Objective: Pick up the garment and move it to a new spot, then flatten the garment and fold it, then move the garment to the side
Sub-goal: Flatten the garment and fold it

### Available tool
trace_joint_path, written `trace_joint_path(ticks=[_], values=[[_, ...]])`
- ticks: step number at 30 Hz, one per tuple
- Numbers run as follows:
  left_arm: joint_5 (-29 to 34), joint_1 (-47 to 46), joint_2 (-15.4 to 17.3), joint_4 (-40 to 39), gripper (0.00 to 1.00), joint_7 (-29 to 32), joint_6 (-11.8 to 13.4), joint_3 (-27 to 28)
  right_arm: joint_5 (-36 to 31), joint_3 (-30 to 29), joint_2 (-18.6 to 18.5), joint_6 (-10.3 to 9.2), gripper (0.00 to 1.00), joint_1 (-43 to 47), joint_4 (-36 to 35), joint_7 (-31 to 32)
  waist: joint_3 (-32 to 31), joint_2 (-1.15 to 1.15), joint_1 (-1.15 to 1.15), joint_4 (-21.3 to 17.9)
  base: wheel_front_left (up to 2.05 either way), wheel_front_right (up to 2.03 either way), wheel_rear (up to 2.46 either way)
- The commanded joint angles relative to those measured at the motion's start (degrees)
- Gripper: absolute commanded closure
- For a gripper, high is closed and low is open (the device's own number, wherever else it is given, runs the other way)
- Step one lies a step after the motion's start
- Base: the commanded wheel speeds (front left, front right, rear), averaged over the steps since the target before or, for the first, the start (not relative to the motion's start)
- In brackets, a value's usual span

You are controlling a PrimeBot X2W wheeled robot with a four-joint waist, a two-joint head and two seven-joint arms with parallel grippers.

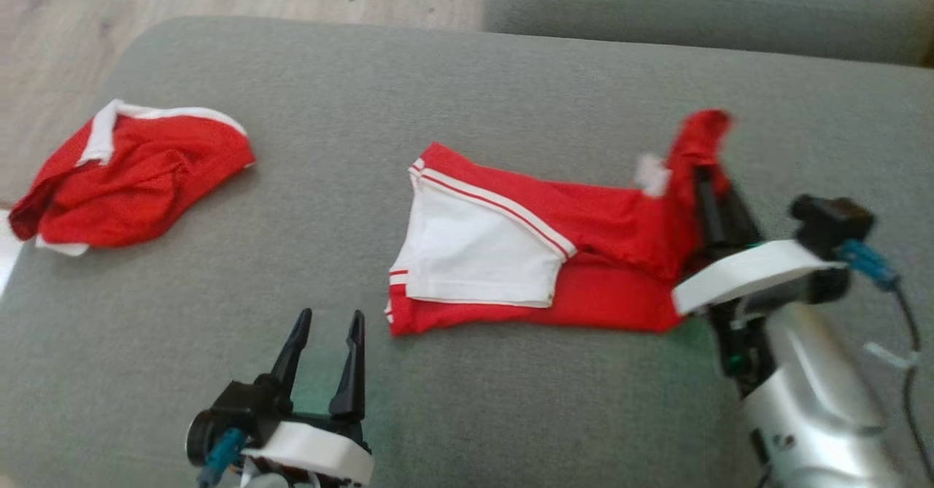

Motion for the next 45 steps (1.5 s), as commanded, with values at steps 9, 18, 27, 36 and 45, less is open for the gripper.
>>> trace_joint_path(ticks=[9,18,27,36,45], values=[[-0.4,-0.8,0.0,-0.7,0.00,-0.5,-0.2,-2.8,4.3,10.8,2.5,0.10,1.00,-0.7,-5.1,5.1,0.0,0.00,0.00,10.7,0.00,0.00,0.00],[-1.1,-1.6,0.0,-0.2,0.00,-0.5,-0.3,-6.2,3.7,12.0,3.5,0.10,1.00,-5.0,4.7,2.5,1.0,0.00,0.00,17.7,0.00,0.00,0.00],[-0.7,-2.4,0.0,0.4,0.00,-0.5,0.5,-5.1,11.1,17.4,3.5,0.10,0.00,-7.9,8.2,-2.4,0.2,0.00,0.00,13.9,0.00,0.00,0.00],[1.3,-3.0,0.0,0.2,0.00,-0.5,1.7,-0.6,1.2,3.4,3.0,0.10,0.00,-3.6,7.8,-3.4,-1.7,0.00,0.00,4.9,0.00,0.00,0.00],[5.0,-2.0,0.0,-0.1,0.00,-0.5,3.3,4.6,-13.3,-9.7,3.4,0.10,0.00,6.1,2.0,-3.4,-3.4,0.00,0.00,-2.3,0.00,0.00,0.00]])
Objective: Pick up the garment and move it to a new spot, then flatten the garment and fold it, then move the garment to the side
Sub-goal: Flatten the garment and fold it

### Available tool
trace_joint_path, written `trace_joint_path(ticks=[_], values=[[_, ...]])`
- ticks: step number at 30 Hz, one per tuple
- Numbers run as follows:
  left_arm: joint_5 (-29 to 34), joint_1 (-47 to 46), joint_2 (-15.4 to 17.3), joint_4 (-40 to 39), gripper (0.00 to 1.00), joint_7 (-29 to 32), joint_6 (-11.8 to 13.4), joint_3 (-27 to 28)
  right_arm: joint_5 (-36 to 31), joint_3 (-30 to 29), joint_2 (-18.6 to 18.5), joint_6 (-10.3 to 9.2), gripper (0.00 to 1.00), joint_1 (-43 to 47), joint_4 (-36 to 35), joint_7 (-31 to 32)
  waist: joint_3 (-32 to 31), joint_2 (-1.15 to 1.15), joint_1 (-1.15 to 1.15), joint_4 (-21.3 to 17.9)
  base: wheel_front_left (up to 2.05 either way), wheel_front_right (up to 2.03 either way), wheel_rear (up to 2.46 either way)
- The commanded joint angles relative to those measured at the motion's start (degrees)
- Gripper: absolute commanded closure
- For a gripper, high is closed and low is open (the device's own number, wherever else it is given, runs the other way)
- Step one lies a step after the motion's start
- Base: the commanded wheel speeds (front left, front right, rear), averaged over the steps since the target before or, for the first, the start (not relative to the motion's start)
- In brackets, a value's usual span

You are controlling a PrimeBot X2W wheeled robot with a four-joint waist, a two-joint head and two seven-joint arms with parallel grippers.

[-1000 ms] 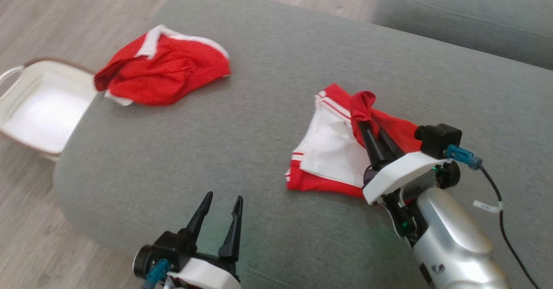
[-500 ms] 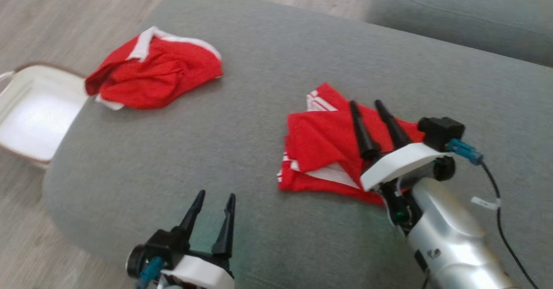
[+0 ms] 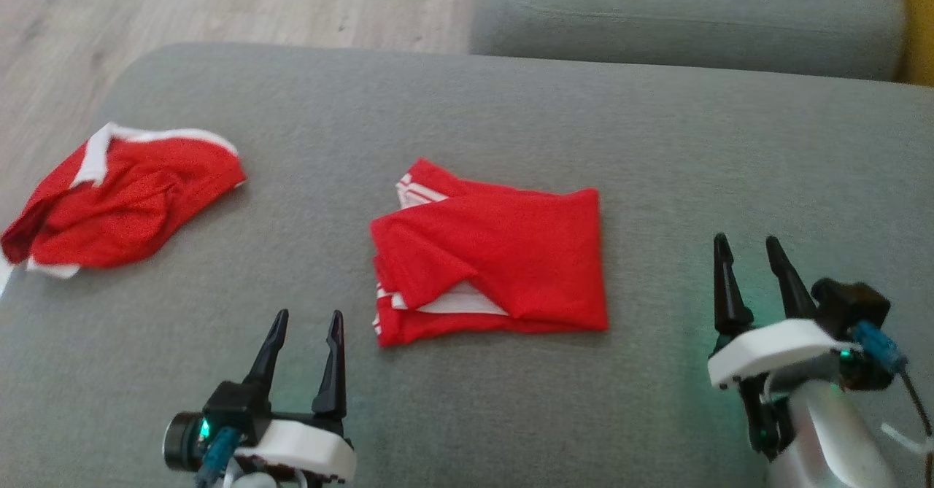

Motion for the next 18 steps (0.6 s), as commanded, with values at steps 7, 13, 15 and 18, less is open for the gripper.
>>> trace_joint_path(ticks=[7,13,15,18], values=[[2.7,1.7,0.0,-3.0,0.00,-0.5,0.3,4.3,-1.9,1.0,0.8,0.11,0.00,5.1,-4.5,-0.6,-2.7,0.00,0.00,-4.8,0.00,0.00,0.00],[2.7,3.4,0.0,-3.9,0.00,-0.5,0.2,4.5,-1.1,1.2,0.8,0.11,0.00,7.4,-5.3,-0.6,-3.2,0.00,0.00,-5.9,0.00,0.00,0.00],[2.9,3.4,0.0,-3.9,0.00,-0.5,0.2,4.4,-1.0,1.2,0.8,0.11,0.00,7.2,-5.4,-0.6,-3.3,0.00,0.00,-5.9,0.00,0.00,0.00],[2.9,3.3,0.0,-4.0,0.00,-0.5,0.1,4.2,-0.9,1.3,0.8,0.11,0.00,6.8,-5.5,-0.6,-3.3,0.00,0.00,-5.6,0.00,0.00,0.00]])
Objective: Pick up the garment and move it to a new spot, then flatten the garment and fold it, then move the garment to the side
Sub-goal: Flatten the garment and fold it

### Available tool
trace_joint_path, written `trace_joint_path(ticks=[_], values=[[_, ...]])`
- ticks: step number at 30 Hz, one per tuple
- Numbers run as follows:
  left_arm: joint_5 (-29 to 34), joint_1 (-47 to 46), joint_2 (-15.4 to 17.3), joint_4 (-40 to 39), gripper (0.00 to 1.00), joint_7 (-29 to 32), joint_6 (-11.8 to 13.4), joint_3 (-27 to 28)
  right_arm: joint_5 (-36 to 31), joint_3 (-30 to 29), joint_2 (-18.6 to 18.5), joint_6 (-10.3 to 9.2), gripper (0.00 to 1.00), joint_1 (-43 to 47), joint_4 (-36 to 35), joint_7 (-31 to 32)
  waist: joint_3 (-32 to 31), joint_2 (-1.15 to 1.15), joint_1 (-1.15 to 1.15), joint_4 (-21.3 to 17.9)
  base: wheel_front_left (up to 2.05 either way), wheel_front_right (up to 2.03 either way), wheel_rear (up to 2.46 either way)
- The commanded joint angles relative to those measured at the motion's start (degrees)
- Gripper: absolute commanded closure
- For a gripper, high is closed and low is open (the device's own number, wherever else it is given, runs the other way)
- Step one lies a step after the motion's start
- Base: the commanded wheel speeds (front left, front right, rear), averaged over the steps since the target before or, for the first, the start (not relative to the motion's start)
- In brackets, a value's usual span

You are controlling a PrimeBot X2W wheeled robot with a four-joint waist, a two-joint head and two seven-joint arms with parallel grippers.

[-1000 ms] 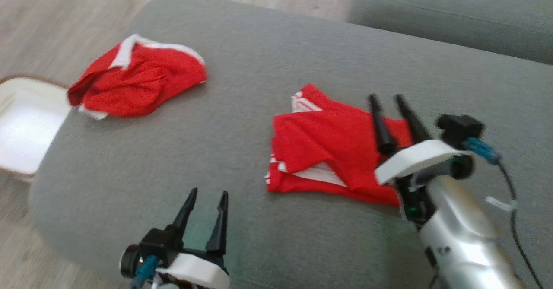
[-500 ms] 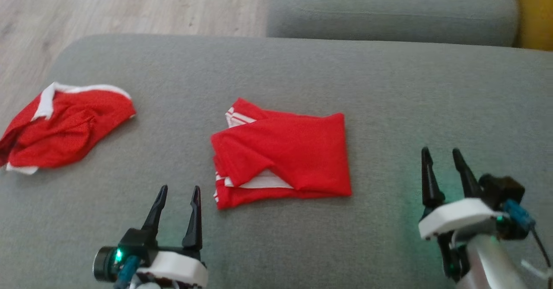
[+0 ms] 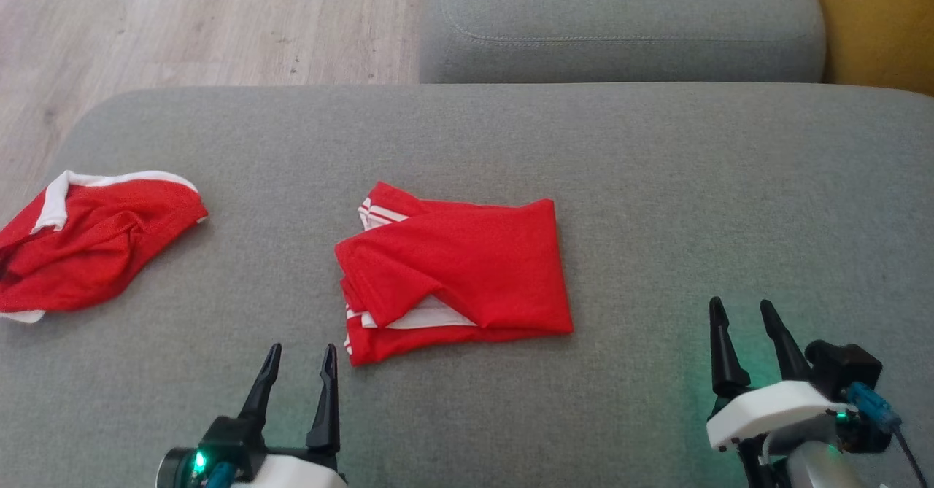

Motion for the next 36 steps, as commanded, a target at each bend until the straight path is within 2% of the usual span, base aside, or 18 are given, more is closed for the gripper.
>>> trace_joint_path(ticks=[1,4,9,10,14,15,16,22,27,36], values=[[0.3,-1.8,0.0,-1.9,0.00,-0.5,0.1,2.0,0.5,1.7,-0.1,0.11,0.00,-2.6,-2.1,-0.6,0.0,0.00,0.00,0.3,0.00,0.00,0.00],[0.0,-1.8,0.0,-1.8,0.00,-0.5,0.0,1.6,0.6,3.2,-0.1,0.11,0.00,-2.8,-2.2,-0.6,0.1,0.00,0.00,0.8,0.00,0.00,0.00],[-0.4,-1.8,0.0,-1.8,0.00,-0.5,-0.2,0.6,-2.2,14.1,-0.1,0.11,0.00,-5.2,-2.9,-0.6,0.6,0.00,0.00,2.6,0.00,0.00,0.00],[-0.4,-1.8,0.0,-1.8,0.00,-0.5,-0.2,0.6,-2.2,14.1,-0.1,0.11,0.00,-5.2,-2.9,-0.6,0.6,0.00,0.00,2.6,0.00,0.00,0.00],[-1.3,-2.2,0.0,-1.8,0.00,-0.5,-0.4,-1.6,-4.3,24.0,-0.1,0.11,0.00,-10.5,-1.1,0.0,1.6,0.00,0.00,5.3,0.00,0.00,0.00],[-1.9,-2.4,0.0,-1.6,0.00,-0.5,-0.5,-2.8,-4.5,28.9,-0.2,0.11,0.00,-13.5,-0.1,0.6,2.0,0.00,0.00,6.8,0.00,0.00,0.00],[-2.1,-2.4,0.0,-1.5,0.00,-0.5,-0.4,-3.3,-4.2,31.1,-0.3,0.11,0.00,-14.7,0.6,1.2,2.2,0.00,0.00,7.6,0.00,0.00,0.00],[-3.3,-2.8,0.0,-1.3,0.00,-0.5,-0.5,-5.8,1.7,43.1,-0.2,0.11,0.00,-20.9,3.9,4.7,3.4,0.00,0.00,12.0,0.00,0.00,0.00],[-4.4,-3.7,0.0,-1.7,0.00,-0.5,-0.4,-7.9,7.3,45.6,-0.2,0.11,0.00,-23.5,8.2,7.7,5.0,0.00,0.00,15.5,0.00,0.00,0.00],[-6.1,-5.2,0.0,-2.4,0.00,-0.5,0.2,-9.9,8.5,44.3,-0.1,0.11,0.00,-26.1,15.2,7.3,8.0,0.00,0.00,18.6,0.00,0.00,0.00]])
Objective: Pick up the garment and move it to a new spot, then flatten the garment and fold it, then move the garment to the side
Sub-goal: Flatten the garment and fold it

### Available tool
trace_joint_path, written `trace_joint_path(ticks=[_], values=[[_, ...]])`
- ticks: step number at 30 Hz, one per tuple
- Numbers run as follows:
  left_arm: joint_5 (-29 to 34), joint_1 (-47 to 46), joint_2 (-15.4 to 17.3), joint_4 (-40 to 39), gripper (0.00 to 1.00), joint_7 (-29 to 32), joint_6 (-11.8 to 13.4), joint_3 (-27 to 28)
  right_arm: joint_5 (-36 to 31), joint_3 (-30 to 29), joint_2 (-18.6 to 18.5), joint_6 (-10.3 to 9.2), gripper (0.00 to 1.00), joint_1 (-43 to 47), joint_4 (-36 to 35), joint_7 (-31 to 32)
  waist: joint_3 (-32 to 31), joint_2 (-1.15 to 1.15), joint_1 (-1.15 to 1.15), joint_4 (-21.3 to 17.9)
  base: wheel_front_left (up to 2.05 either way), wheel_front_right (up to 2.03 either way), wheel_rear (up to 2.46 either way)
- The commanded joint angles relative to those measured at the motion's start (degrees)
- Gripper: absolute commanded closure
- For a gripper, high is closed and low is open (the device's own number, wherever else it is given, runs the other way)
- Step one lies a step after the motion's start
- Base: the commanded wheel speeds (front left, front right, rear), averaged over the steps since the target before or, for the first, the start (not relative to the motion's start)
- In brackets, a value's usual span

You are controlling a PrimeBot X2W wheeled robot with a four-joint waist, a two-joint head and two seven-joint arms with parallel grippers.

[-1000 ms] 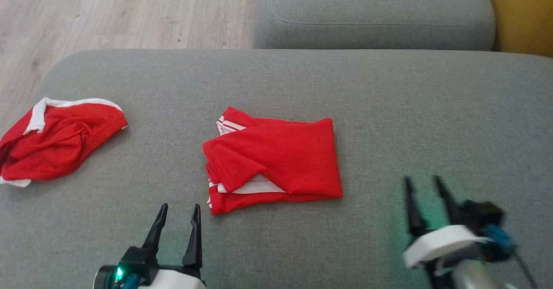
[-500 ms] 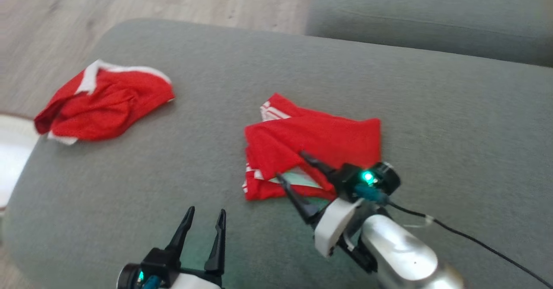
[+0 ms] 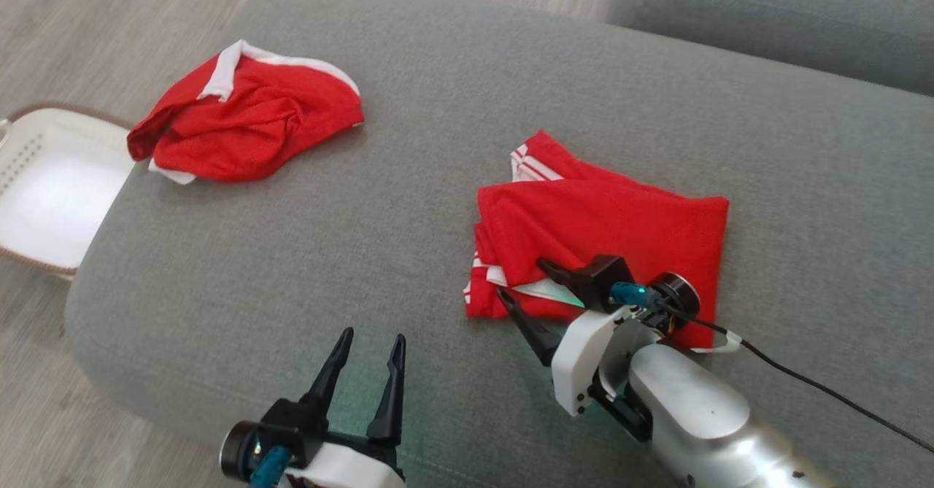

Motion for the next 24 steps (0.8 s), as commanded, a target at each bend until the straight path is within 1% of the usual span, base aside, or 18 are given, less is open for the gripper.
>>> trace_joint_path(ticks=[1,7,8,9,10,11,12,13,15,16,17,18,19,20,24], values=[[-0.4,-2.4,0.0,-2.0,0.00,-0.5,0.3,1.3,0.4,0.2,0.7,0.11,0.00,-2.0,-0.2,-0.5,1.0,0.00,-0.01,0.8,0.00,0.00,0.00],[-0.9,-3.0,0.0,-2.4,0.00,-0.5,0.7,0.5,0.9,0.3,0.7,0.11,0.00,-3.1,2.1,-1.0,2.1,0.00,-0.01,1.5,0.00,0.00,0.00],[-1.0,-3.1,0.0,-2.4,0.00,-0.5,0.8,0.4,1.1,0.5,0.7,0.11,0.04,-3.2,2.2,-1.1,2.2,0.00,-0.01,1.6,0.00,0.00,0.00],[-1.1,-3.2,0.0,-2.5,0.00,-0.5,0.9,0.3,1.4,0.6,0.7,0.11,0.12,-3.2,2.3,-1.2,2.3,0.00,-0.01,1.7,0.00,0.00,0.00],[-1.2,-3.3,0.0,-2.5,0.00,-0.5,0.9,0.2,1.7,0.7,0.7,0.11,0.22,-3.3,2.3,-1.3,2.3,0.00,-0.01,1.7,0.00,0.00,0.00],[-1.2,-3.3,0.0,-2.5,0.00,-0.5,1.0,0.2,2.1,0.8,0.7,0.11,0.27,-3.3,2.3,-1.5,2.4,0.00,-0.01,1.8,0.00,0.00,0.00],[-1.2,-3.4,0.0,-2.5,0.00,-0.5,1.0,0.1,2.4,0.8,0.7,0.11,0.38,-3.3,2.4,-1.7,2.5,0.00,-0.01,1.9,0.00,0.00,0.00],[-1.2,-3.4,0.0,-2.5,0.00,-0.5,1.1,0.0,2.6,1.0,0.7,0.11,0.51,-3.4,2.5,-1.8,2.5,0.00,-0.01,1.9,0.00,0.00,0.00],[-1.2,-3.5,0.0,-2.5,0.00,-0.5,1.1,-0.1,3.2,1.1,0.7,0.11,0.62,-3.3,2.3,-2.4,2.5,0.00,-0.01,2.0,0.00,0.00,0.00],[-1.3,-3.5,0.0,-2.5,0.00,-0.5,1.1,-0.1,3.7,1.1,0.7,0.11,0.71,-3.3,2.2,-2.7,2.4,0.00,-0.01,2.0,0.00,0.00,0.00],[-1.3,-3.5,0.0,-2.5,0.00,-0.5,1.1,-0.1,4.0,1.2,0.7,0.11,0.78,-3.3,2.0,-3.0,2.4,0.00,-0.01,2.0,0.00,0.00,0.00],[-1.3,-3.5,0.0,-2.5,0.00,-0.5,1.1,-0.1,4.0,1.2,0.7,0.11,0.78,-3.3,2.0,-3.0,2.4,0.00,-0.01,2.0,0.00,0.00,0.00],[-1.2,-3.5,0.0,-2.5,0.00,-0.5,1.1,-0.1,4.4,1.4,0.7,0.11,0.85,-3.4,1.6,-3.4,2.4,0.00,-0.01,2.1,0.00,0.00,0.00],[-1.2,-3.5,0.0,-2.5,0.00,-0.5,1.1,-0.1,5.0,1.5,0.7,0.11,0.99,-3.3,1.2,-3.7,2.4,0.00,-0.01,2.1,0.00,0.00,0.00],[-1.1,-3.4,0.0,-2.5,0.00,-0.5,1.1,0.0,7.2,2.5,0.7,0.11,1.00,-3.6,-1.0,-4.6,2.3,0.00,-0.01,2.2,0.00,0.00,0.00]])
